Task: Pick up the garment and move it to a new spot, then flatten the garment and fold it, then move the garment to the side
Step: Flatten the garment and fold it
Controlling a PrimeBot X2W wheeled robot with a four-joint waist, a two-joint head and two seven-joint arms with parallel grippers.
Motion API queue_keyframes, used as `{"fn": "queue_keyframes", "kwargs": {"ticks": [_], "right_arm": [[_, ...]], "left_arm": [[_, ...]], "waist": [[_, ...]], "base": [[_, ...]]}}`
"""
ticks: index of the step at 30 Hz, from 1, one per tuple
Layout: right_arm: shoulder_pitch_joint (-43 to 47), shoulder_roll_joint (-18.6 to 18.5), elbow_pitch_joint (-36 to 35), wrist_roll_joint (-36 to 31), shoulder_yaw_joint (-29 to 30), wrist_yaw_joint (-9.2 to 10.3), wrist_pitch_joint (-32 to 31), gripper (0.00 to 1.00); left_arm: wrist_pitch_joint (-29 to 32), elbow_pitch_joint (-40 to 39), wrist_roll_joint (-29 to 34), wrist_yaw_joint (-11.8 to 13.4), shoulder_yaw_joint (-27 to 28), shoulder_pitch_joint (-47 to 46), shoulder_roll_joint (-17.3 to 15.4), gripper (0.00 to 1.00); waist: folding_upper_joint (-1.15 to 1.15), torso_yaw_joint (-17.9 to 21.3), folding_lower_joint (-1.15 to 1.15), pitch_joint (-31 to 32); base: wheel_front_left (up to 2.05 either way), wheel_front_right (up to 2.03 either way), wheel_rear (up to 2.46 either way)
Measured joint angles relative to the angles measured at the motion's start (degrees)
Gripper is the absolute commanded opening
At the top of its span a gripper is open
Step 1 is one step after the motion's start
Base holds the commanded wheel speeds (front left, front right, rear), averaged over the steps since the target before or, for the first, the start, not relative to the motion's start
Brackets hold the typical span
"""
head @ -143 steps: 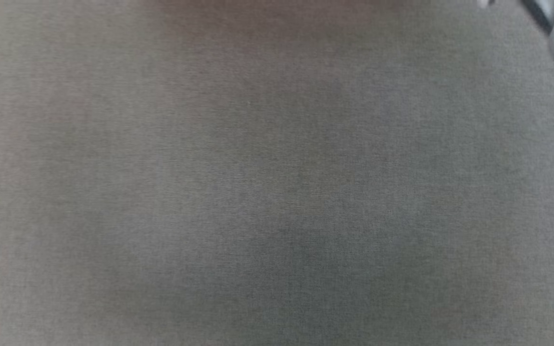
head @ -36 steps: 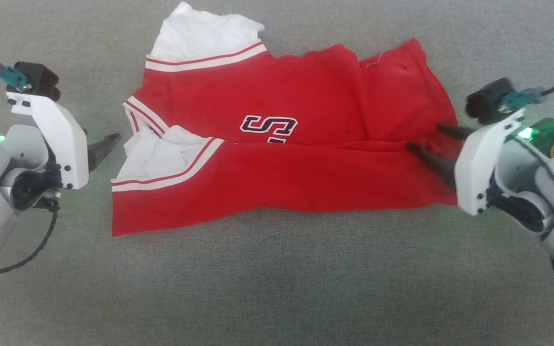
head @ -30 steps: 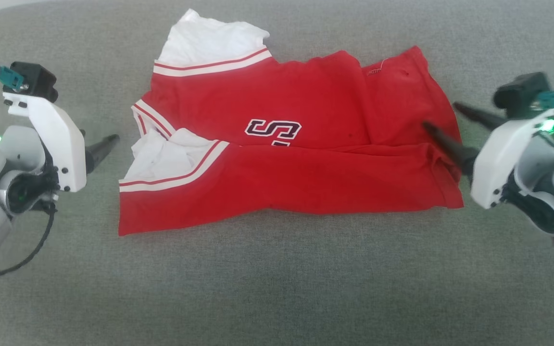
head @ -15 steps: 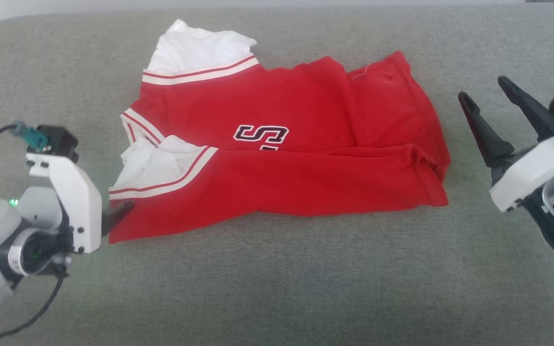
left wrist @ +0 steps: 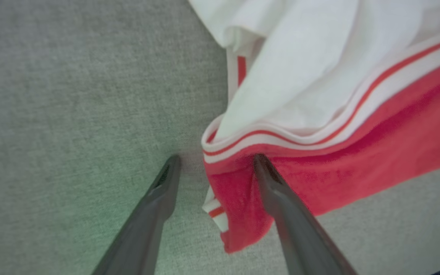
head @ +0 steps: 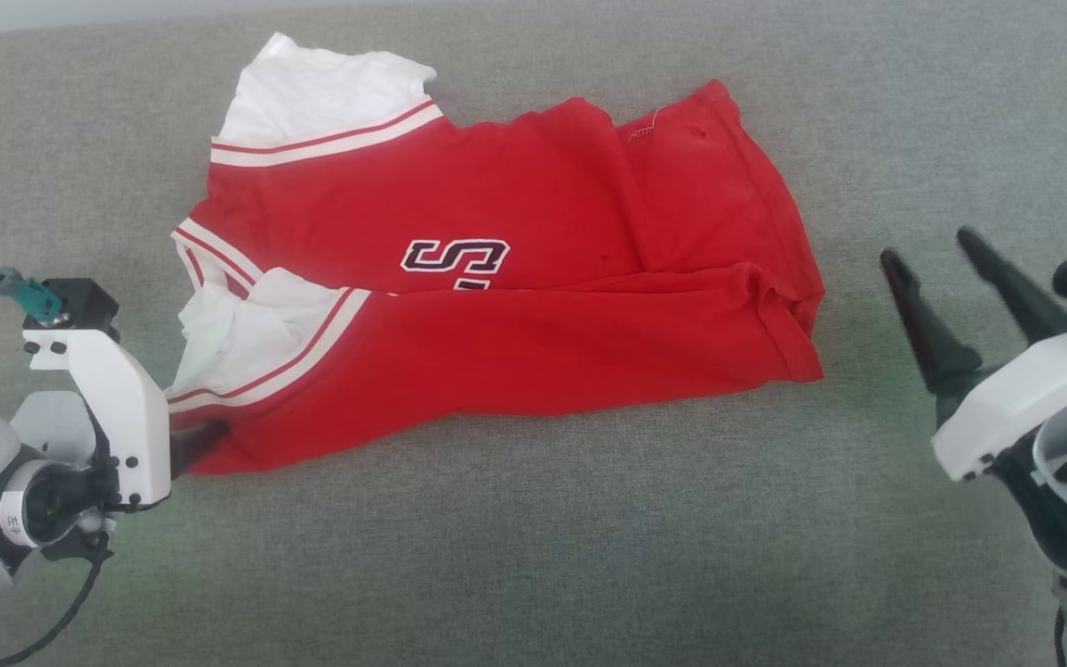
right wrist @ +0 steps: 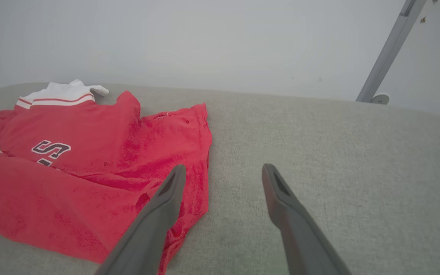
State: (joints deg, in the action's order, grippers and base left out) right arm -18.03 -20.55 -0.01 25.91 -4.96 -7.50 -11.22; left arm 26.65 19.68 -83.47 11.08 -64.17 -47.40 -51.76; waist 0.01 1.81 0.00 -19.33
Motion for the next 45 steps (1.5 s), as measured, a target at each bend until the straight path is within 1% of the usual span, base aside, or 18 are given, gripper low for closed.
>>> {"fn": "queue_keyframes", "kwargs": {"ticks": [1, 4, 6, 10, 15, 20, 25, 27, 31, 32, 33, 34, 37, 40, 45], "right_arm": [[0.52, 0.21, -0.23, 0.04, 0.09, 0.0, -1.08, 1.0], [1.82, 0.63, -0.52, 1.34, 0.34, 0.01, -5.68, 1.0], [2.41, 0.65, -0.52, 2.71, 0.33, 0.01, -9.21, 1.0], [2.45, 0.9, -0.26, 4.44, -0.13, 0.01, -16.49, 1.0], [0.69, 1.27, 0.81, 4.97, -0.64, 0.01, -24.91, 1.0], [-1.71, 2.12, 3.0, 3.7, -0.6, 0.01, -32.43, 1.0], [-4.81, 3.41, 6.98, 1.94, -1.35, 0.01, -37.98, 1.0], [-5.46, 3.55, 7.98, 1.54, -1.63, 0.01, -38.85, 1.0], [-8.7, 4.49, 13.25, 0.75, -1.76, 0.01, -41.33, 1.0], [-9.47, 4.41, 14.23, 0.13, -2.25, -0.03, -41.83, 0.96], [-10.09, 4.39, 15.12, 0.18, -2.88, -0.02, -42.32, 0.32], [-10.61, 4.3, 15.66, 0.43, -3.41, -0.02, -42.3, 0.0], [-11.84, 2.97, 17.05, 0.88, -4.58, -0.03, -41.76, 0.0], [-12.14, 2.6, 17.82, 1.79, -4.77, -0.03, -40.5, 0.0], [-12.13, 0.98, 17.11, 2.76, -5.27, -0.05, -40.51, 0.0]], "left_arm": [[0.0, 0.64, 0.01, -0.43, -0.12, -0.08, 0.27, 0.0], [-0.12, 2.88, 0.11, -1.58, -0.22, -0.25, 1.2, 0.0], [-0.44, 3.82, 0.34, -2.64, -0.4, -0.42, 2.4, 0.0], [-0.51, 5.61, 0.75, -3.87, -0.7, -0.97, 4.2, 0.0], [-0.74, 7.21, 1.2, -5.17, -0.97, -1.71, 6.36, 0.0], [-1.05, 8.37, 1.75, -6.37, -1.27, -2.3, 8.17, 0.0], [-1.42, 9.62, 1.94, -7.58, -1.42, -2.91, 9.62, 0.0], [-1.52, 9.9, 1.94, -7.79, -1.42, -3.0, 9.9, 0.0], [-1.64, 11.16, 2.07, -8.61, -1.42, -3.27, 10.85, 0.0], [-1.69, 11.51, 2.1, -8.8, -1.42, -3.3, 11.09, 0.0], [-1.8, 11.9, 2.11, -8.89, -1.44, -3.31, 11.32, 0.0], [-1.87, 12.22, 2.12, -9.15, -1.45, -3.35, 11.56, 0.0], [-2.15, 13.14, 2.13, -9.69, -1.44, -3.48, 12.25, 0.0], [-2.2, 13.7, 2.07, -10.07, -1.35, -3.59, 12.41, 0.0], [-0.96, 12.98, 1.67, -9.98, -1.47, -3.41, 11.63, 0.0]], "waist": [[0.0, 0.06, 0.0, 0.05], [0.0, -0.01, 0.0, 0.39], [0.0, -0.34, 0.0, 0.6], [0.0, -1.24, 0.0, 1.02], [0.0, -2.79, 0.0, 1.22], [0.0, -4.46, 0.0, 1.22], [0.0, -5.95, 0.0, 0.93], [0.0, -6.16, 0.0, 0.86], [0.0, -6.75, 0.0, 0.66], [0.0, -6.89, 0.0, 0.65], [0.0, -7.04, 0.0, 0.65], [0.0, -7.15, 0.0, 0.69], [0.0, -7.45, 0.0, 0.8], [0.0, -7.59, 0.0, 1.15], [0.0, -7.52, 0.0, 2.03]], "base": [[0.0, 0.0, 0.0], [0.0, 0.0, 0.0], [0.0, 0.0, 0.0], [0.0, 0.0, 0.0], [0.0, 0.0, 0.0], [0.0, 0.0, 0.0], [0.0, 0.0, 0.0], [0.0, 0.0, 0.0], [0.0, 0.0, 0.0], [0.0, 0.0, 0.0], [0.0, 0.0, 0.0], [0.0, 0.0, 0.0], [0.0, 0.0, 0.0], [0.0, 0.0, 0.0], [0.0, 0.0, 0.0]]}}
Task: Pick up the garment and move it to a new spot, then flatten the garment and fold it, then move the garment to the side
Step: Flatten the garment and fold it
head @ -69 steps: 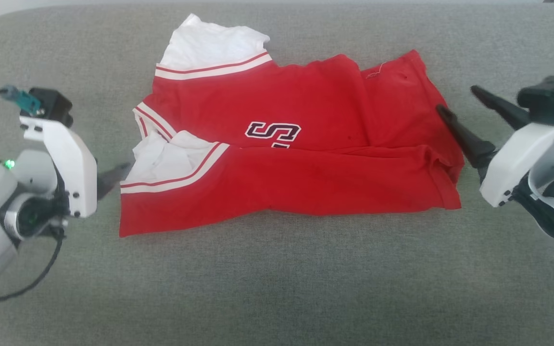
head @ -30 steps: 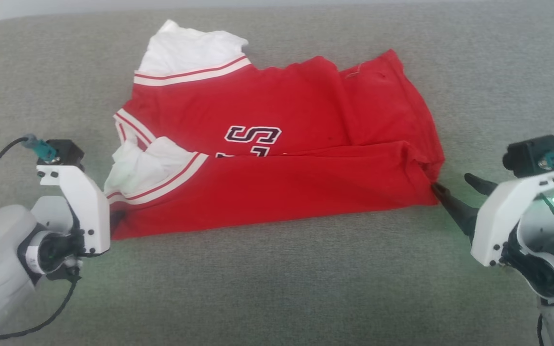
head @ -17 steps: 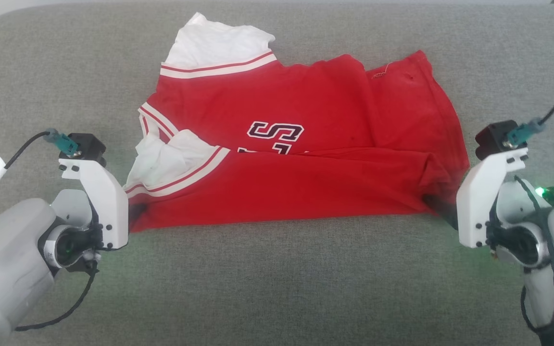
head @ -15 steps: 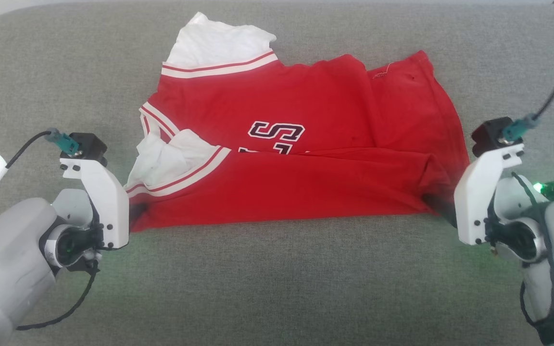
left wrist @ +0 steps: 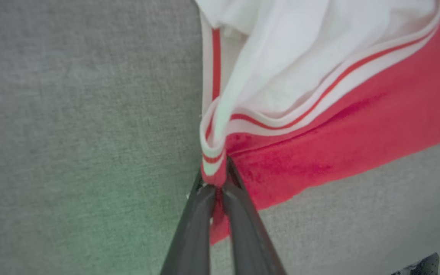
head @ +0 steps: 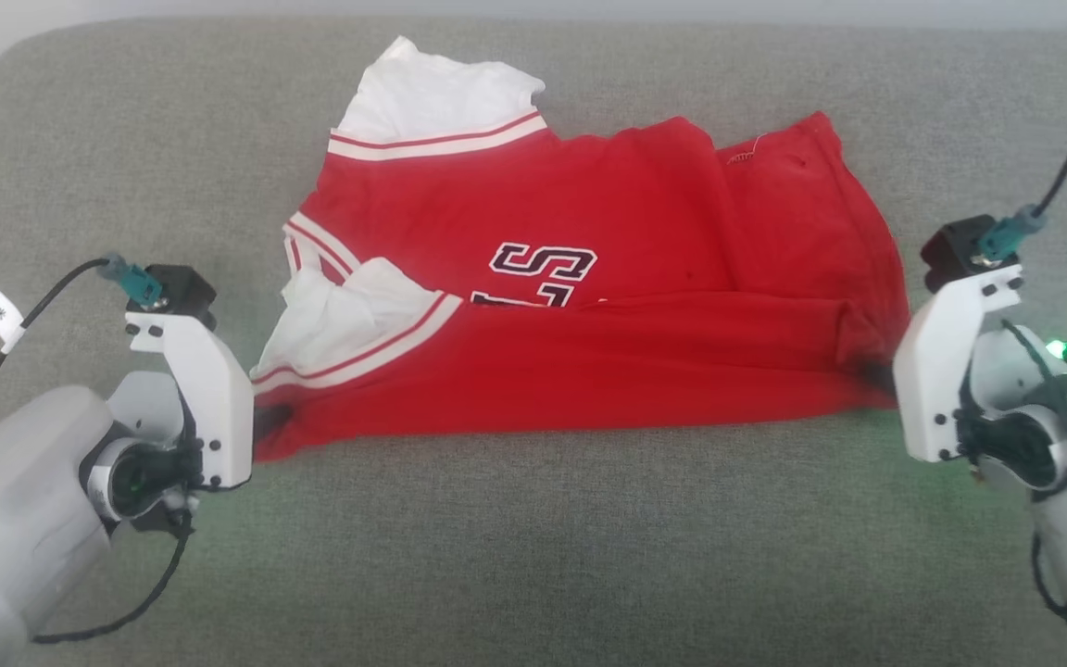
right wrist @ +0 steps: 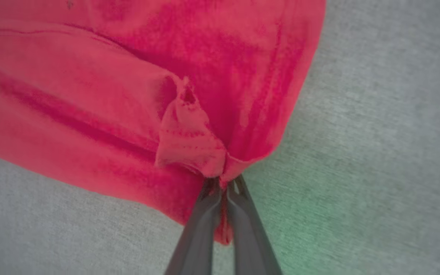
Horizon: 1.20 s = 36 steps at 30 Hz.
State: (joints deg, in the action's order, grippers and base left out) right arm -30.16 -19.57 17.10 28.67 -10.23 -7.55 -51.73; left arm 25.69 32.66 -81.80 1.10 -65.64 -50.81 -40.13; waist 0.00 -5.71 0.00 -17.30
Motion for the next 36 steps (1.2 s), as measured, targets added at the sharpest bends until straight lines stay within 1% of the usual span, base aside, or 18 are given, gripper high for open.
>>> {"fn": "queue_keyframes", "kwargs": {"ticks": [4, 9, 10, 14, 18, 21, 26, 27, 28, 29, 30, 31, 32, 36], "right_arm": [[1.63, -2.1, -2.38, 1.15, 0.43, 0.01, -1.48, 0.0], [5.25, -3.54, -8.32, 1.94, 1.96, 0.0, -4.38, 0.0], [7.34, -3.94, -11.02, 2.27, 2.96, 0.01, -5.95, 0.0], [12.26, -3.75, -16.74, 2.47, 5.25, 0.01, -9.05, 0.0], [17.62, -2.27, -22.38, 2.22, 8.03, 0.01, -11.93, 0.0], [21.4, -0.59, -25.28, 1.85, 9.84, 0.02, -13.01, 0.0], [24.09, 2.13, -25.28, 1.0, 10.94, 0.02, -12.0, 0.0], [24.06, 2.32, -24.58, 0.52, 10.82, 0.02, -11.62, 0.0], [24.04, 2.64, -23.86, 0.41, 10.73, 0.02, -11.12, 0.0], [23.92, 3.21, -23.2, 0.41, 10.67, 0.02, -10.53, 0.02], [23.66, 3.52, -22.3, 0.35, 10.49, 0.05, -10.04, 0.18], [23.33, 3.55, -21.78, 0.16, 10.18, 0.05, -9.73, 0.44], [22.91, 3.6, -21.01, 0.11, 9.93, 0.05, -9.38, 1.0], [22.08, 3.99, -19.76, 0.15, 9.0, 0.02, -8.15, 1.0]], "left_arm": [[2.22, -2.58, -0.55, 1.85, -0.35, 0.6, -1.78, 0.0], [3.46, -8.51, -0.86, 4.9, -0.55, 2.02, -5.17, 0.0], [3.69, -11.27, -0.85, 6.56, -0.76, 2.77, -6.7, 0.0], [3.92, -17.61, -0.94, 9.73, -0.88, 4.7, -9.62, 0.0], [3.94, -23.62, -1.38, 12.82, -1.31, 7.21, -12.4, 0.0], [3.24, -26.76, -1.41, 14.34, -1.6, 8.88, -13.62, 0.0], [2.61, -27.09, -2.41, 15.02, -2.08, 10.82, -13.56, 0.0], [2.46, -26.64, -2.4, 15.0, -2.14, 10.82, -13.28, 0.02], [2.44, -25.98, -2.47, 14.82, -2.12, 10.83, -12.88, 0.15], [2.43, -25.17, -2.69, 14.74, -2.05, 10.83, -12.38, 0.37], [2.29, -24.44, -2.66, 14.44, -2.08, 10.83, -12.03, 0.59], [2.19, -23.71, -2.65, 14.17, -2.1, 10.83, -11.82, 0.86], [2.19, -23.13, -2.65, 13.85, -2.12, 10.83, -11.57, 1.0], [2.14, -21.95, -2.86, 13.19, -1.69, 10.58, -10.68, 1.0]], "waist": [[0.0, 0.03, 0.0, 0.92], [0.0, 0.01, 0.0, 1.91], [0.0, 0.0, 0.0, 2.18], [0.0, 0.01, 0.0, 2.47], [0.0, 0.08, 0.0, 2.47], [0.0, 0.16, 0.0, 2.23], [0.0, 0.51, 0.0, 1.5], [0.0, 0.61, 0.0, 1.39], [0.0, 0.7, 0.0, 1.29], [0.0, 0.79, 0.0, 1.23], [0.0, 0.88, 0.0, 1.22], [0.0, 0.99, 0.0, 1.22], [0.0, 1.09, 0.0, 1.27], [0.0, 1.35, 0.0, 1.82]], "base": [[0.0, 0.0, 0.0], [0.0, 0.0, 0.0], [0.0, 0.0, 0.0], [0.0, 0.0, 0.0], [0.0, 0.0, 0.0], [0.0, 0.0, 0.0], [0.0, 0.0, 0.0], [0.0, 0.0, 0.0], [0.0, 0.0, 0.0], [0.0, 0.0, 0.0], [0.0, 0.0, 0.0], [0.0, 0.0, 0.0], [0.0, 0.0, 0.0], [0.0, 0.0, 0.0]]}}
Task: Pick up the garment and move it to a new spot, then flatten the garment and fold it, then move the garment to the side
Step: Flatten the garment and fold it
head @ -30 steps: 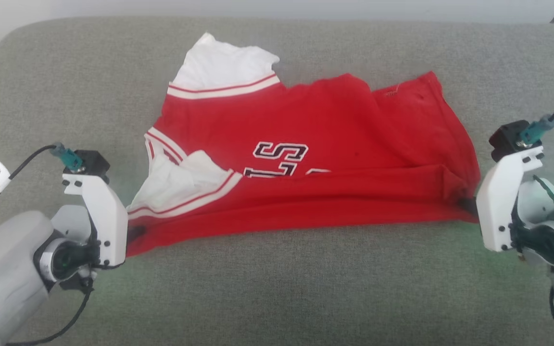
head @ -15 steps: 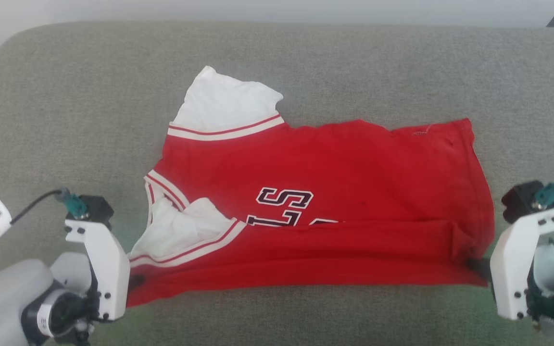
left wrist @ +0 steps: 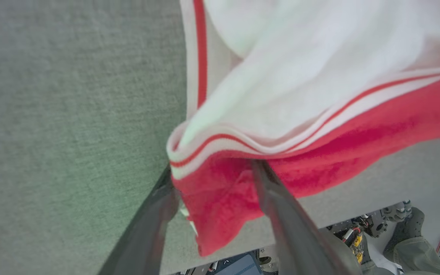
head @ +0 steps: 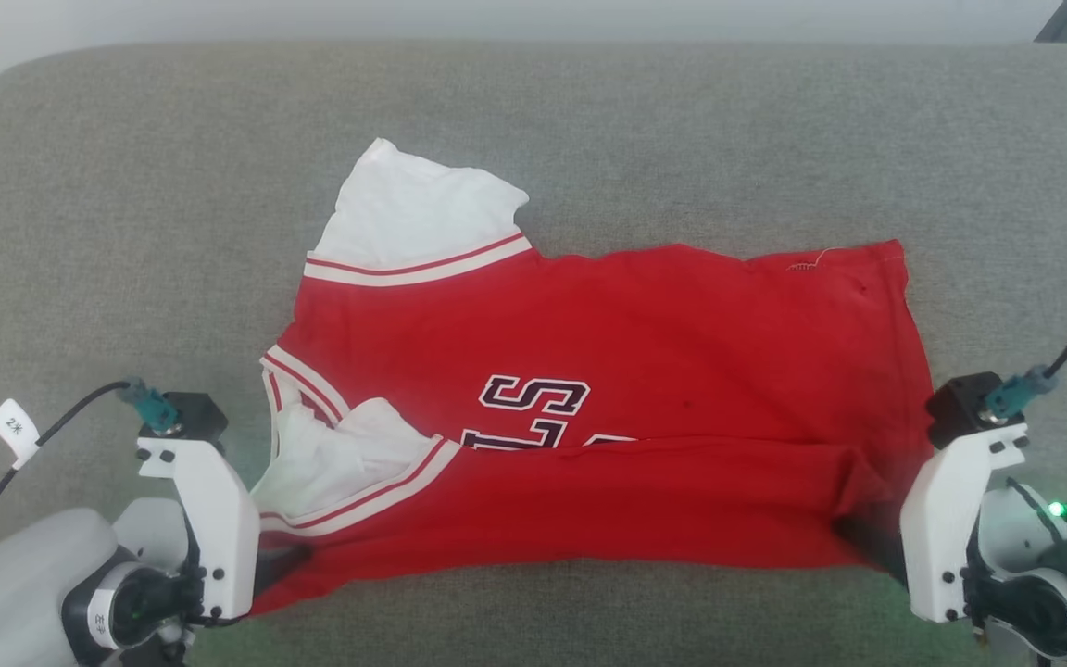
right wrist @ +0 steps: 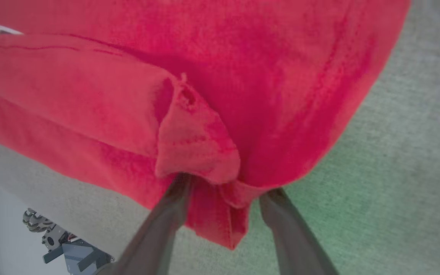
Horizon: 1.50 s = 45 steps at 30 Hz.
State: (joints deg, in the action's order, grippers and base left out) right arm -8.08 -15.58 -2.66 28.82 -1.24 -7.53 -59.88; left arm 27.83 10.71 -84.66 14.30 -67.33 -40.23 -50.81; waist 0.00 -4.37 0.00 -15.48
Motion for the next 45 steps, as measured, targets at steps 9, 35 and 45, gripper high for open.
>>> {"fn": "queue_keyframes", "kwargs": {"ticks": [9, 35, 45], "right_arm": [[0.16, -0.67, -3.04, 1.48, 1.47, 0.04, 6.91, 1.0], [-11.41, 3.39, -3.32, -5.66, -7.8, 0.04, 50.65, 1.0], [-12.8, 4.08, -1.29, -5.34, -9.68, 0.04, 51.03, 1.0]], "left_arm": [[0.26, -3.85, 1.62, 2.0, 2.01, -2.92, -6.59, 1.0], [-0.26, 16.51, 11.02, -10.59, 8.78, -25.63, -5.14, 1.0], [6.6, 27.43, 10.46, -12.04, 7.54, -28.77, -1.25, 1.0]], "waist": [[0.0, 1.13, 0.0, 1.86], [0.0, 17.53, 0.0, -4.86], [0.0, 21.68, 0.0, -9.76]], "base": [[0.0, 0.0, 0.0], [0.0, 0.0, 0.0], [0.0, 0.0, 0.0]]}}
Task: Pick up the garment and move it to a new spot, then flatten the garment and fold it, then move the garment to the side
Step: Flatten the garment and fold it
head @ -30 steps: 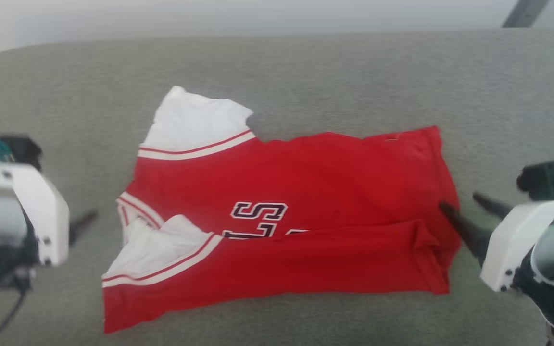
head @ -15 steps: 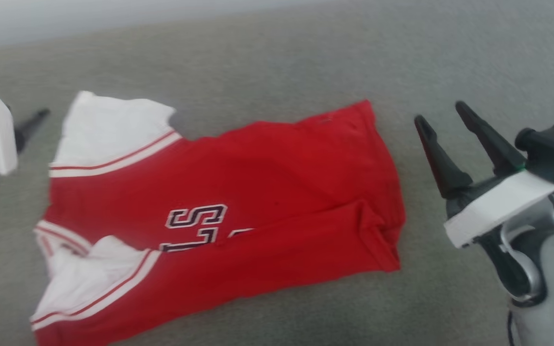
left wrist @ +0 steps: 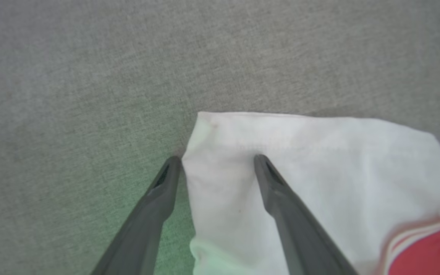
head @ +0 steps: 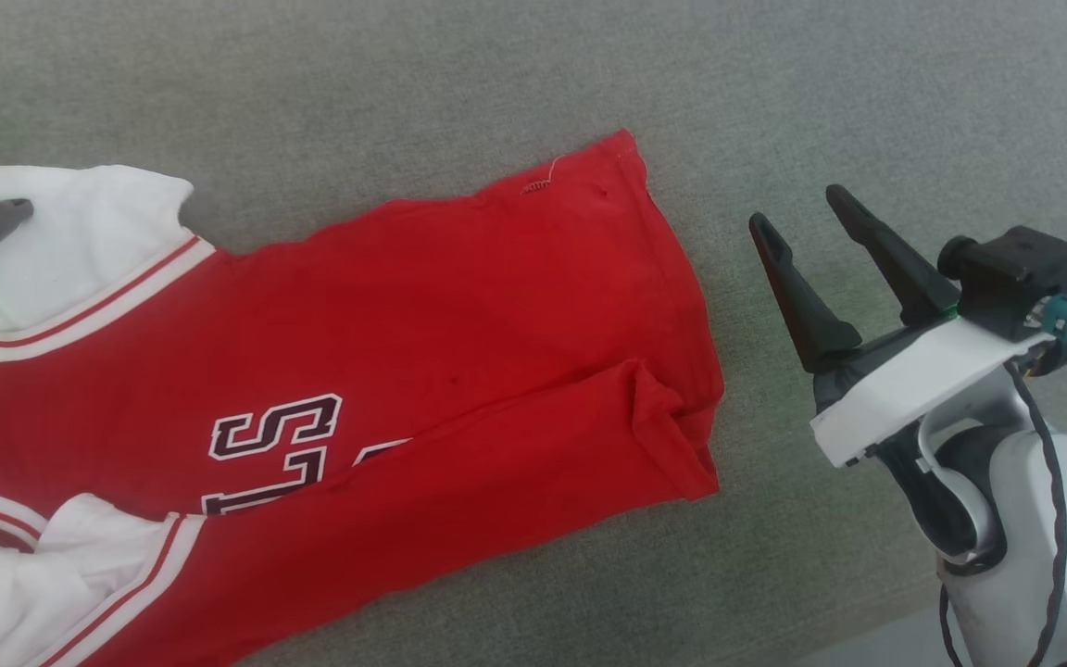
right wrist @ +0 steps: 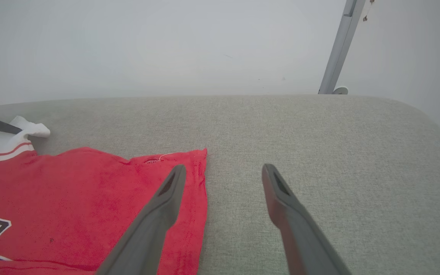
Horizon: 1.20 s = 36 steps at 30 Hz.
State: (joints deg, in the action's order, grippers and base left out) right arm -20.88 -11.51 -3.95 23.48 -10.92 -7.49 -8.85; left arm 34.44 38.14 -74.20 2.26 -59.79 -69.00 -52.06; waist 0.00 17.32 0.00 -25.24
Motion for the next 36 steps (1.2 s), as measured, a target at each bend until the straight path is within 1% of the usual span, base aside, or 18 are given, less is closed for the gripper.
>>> {"fn": "queue_keyframes", "kwargs": {"ticks": [3, 4, 5, 6, 9, 12, 18, 20, 21, 23, 28, 33, 34, 35, 36], "right_arm": [[-0.59, -0.09, 0.26, 0.21, -0.15, 0.0, -0.65, 1.0], [-0.69, -0.09, 0.4, 0.43, -0.32, 0.0, -1.2, 1.0], [-0.84, -0.13, 0.56, 0.68, -0.57, 0.0, -1.7, 1.0], [-1.08, -0.16, 0.69, 0.88, -0.71, 0.0, -2.34, 1.0], [-2.7, -0.41, 1.52, 1.96, -1.41, 0.0, -4.59, 1.0], [-5.05, -0.91, 3.0, 2.89, -1.83, 0.0, -7.54, 1.0], [-12.99, -2.32, 8.18, 4.69, -3.81, 0.0, -14.63, 1.0], [-15.95, -2.65, 10.74, 5.32, -4.45, 0.0, -17.56, 1.0], [-18.84, -2.98, 13.65, 5.59, -5.65, 0.0, -20.6, 1.0], [-21.88, -2.89, 16.78, 6.04, -6.16, 0.0, -23.58, 1.0], [-27.61, -2.9, 25.2, 6.47, -9.18, 0.0, -31.65, 1.0], [-32.67, -2.87, 31.54, 8.09, -11.63, 0.0, -37.34, 1.0], [-33.4, -2.83, 32.54, 8.58, -11.93, 0.0, -38.27, 0.8], [-33.95, -2.81, 33.08, 9.21, -12.54, 0.01, -38.89, 0.04], [-34.4, -3.02, 33.62, 9.55, -12.9, 0.01, -39.24, 0.0]], "left_arm": [[2.38, 2.56, -0.22, 0.09, -0.35, -0.83, 0.91, 1.0], [3.02, 3.22, -0.37, 0.1, -0.4, -1.27, 1.22, 0.87], [3.96, 3.92, -0.46, 0.18, -0.45, -1.66, 1.62, 0.05], [4.39, 4.31, -0.45, 0.04, -0.57, -1.96, 1.92, 0.0], [4.99, 5.58, -0.33, -0.14, -0.82, -2.94, 2.71, 0.0], [5.09, 6.39, -0.13, -0.63, -1.05, -3.7, 4.26, 0.0], [3.89, 8.16, 0.52, -2.09, -1.24, -5.37, 7.57, 0.0], [3.49, 8.78, 0.6, -2.4, -1.3, -6.02, 8.64, 0.0], [3.16, 9.47, 0.78, -2.91, -1.38, -6.59, 9.62, 0.0], [2.66, 10.16, 1.2, -3.43, -1.46, -7.28, 10.51, 0.0], [1.46, 12.01, 2.07, -4.76, -1.57, -8.38, 12.61, 0.0], [0.25, 13.84, 2.15, -5.94, -1.62, -8.83, 14.24, 0.0], [0.03, 14.14, 2.15, -6.27, -1.6, -8.87, 14.48, 0.0], [-0.31, 14.52, 2.15, -6.39, -1.57, -8.9, 14.74, 0.0], [-0.6, 14.95, 2.15, -6.57, -1.56, -8.94, 15.1, 0.0]], "waist": [[0.0, 0.45, 0.0, -0.89], [0.0, 0.48, 0.0, -1.1], [0.0, 0.48, 0.0, -1.28], [0.0, 0.42, 0.0, -1.44], [0.0, -0.03, 0.0, -1.83], [0.0, -0.87, 0.0, -2.15], [0.0, -3.36, 0.0, -2.86], [0.0, -4.24, 0.0, -3.14], [0.0, -5.09, 0.0, -3.43], [0.0, -5.84, 0.0, -3.72], [0.0, -7.29, 0.0, -4.26], [0.0, -8.3, 0.0, -4.52], [0.0, -8.53, 0.0, -4.53], [0.0, -8.75, 0.0, -4.51], [0.0, -9.02, 0.0, -4.48]], "base": [[0.0, 0.0, 0.0], [0.0, 0.0, 0.0], [0.0, 0.0, 0.0], [0.0, 0.0, 0.0], [0.0, 0.0, 0.0], [0.0, 0.0, 0.0], [0.0, 0.0, 0.0], [0.0, 0.0, 0.0], [0.0, 0.0, 0.0], [0.0, 0.0, 0.0], [0.0, 0.0, 0.0], [0.0, 0.0, 0.0], [0.0, 0.0, 0.0], [0.0, 0.0, 0.0], [0.0, 0.0, 0.0]]}}
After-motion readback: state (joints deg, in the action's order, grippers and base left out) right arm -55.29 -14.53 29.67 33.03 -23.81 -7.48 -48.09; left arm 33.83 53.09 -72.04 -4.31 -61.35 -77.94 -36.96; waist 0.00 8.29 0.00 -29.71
